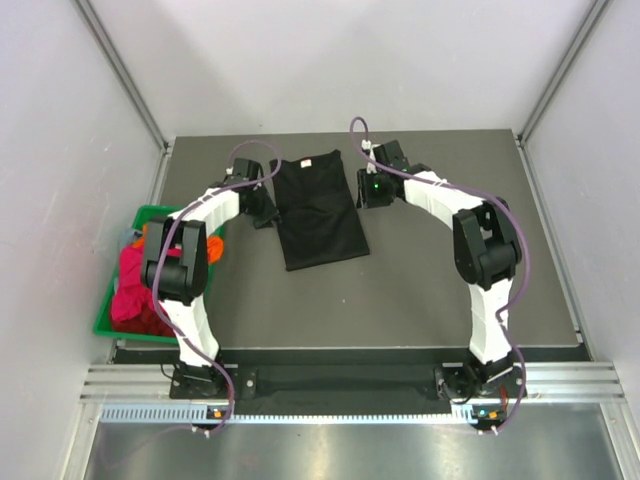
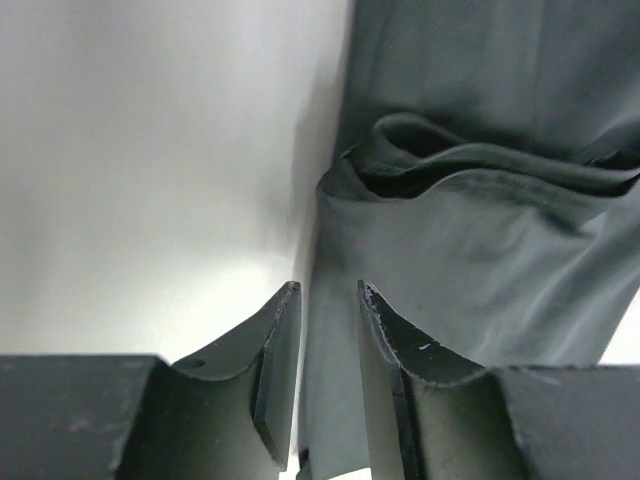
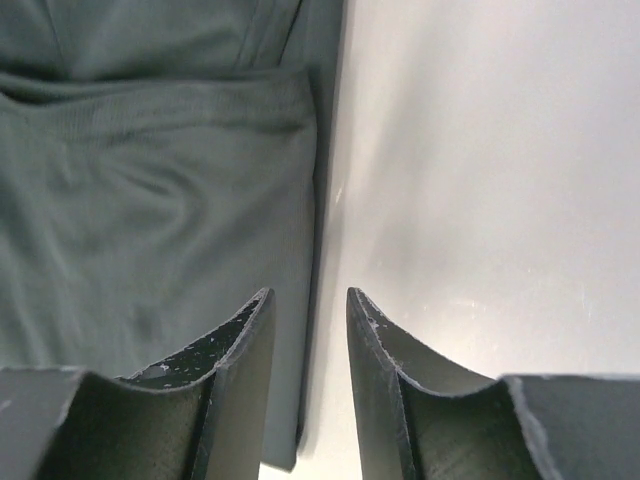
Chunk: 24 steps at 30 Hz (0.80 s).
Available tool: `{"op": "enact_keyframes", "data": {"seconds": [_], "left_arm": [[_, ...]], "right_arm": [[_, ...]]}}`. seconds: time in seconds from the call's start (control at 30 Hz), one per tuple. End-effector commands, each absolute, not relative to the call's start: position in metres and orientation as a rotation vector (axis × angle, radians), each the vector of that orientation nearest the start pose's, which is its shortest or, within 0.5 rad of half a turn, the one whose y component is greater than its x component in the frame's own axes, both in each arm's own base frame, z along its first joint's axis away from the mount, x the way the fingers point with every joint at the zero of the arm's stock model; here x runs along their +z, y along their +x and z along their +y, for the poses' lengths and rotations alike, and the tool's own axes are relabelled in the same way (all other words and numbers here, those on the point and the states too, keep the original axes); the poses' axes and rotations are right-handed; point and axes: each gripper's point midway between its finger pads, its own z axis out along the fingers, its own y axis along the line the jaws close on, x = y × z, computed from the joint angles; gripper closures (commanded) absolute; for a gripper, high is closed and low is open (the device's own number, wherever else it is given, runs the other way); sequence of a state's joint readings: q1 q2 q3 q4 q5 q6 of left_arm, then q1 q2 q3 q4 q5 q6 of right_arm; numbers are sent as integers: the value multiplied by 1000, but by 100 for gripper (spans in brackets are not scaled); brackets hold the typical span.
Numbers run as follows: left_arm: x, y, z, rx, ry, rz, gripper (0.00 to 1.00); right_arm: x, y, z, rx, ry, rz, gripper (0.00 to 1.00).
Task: Fold and stack the t-shirts
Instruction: Fold the tshirt
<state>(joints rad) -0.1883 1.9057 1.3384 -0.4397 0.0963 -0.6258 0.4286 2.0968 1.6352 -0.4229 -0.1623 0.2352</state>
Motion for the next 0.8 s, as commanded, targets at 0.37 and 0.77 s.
{"op": "enact_keyframes", "data": {"seconds": [0.37,0.77], "left_arm": [[85,475,-129,-844,-406,2320,69],[81,488,-135,-888,-352,2277,75]], "right_arm": [[91,446,245,501,-351,2428,65],[83,450,239,496,-339,2436,65]]}}
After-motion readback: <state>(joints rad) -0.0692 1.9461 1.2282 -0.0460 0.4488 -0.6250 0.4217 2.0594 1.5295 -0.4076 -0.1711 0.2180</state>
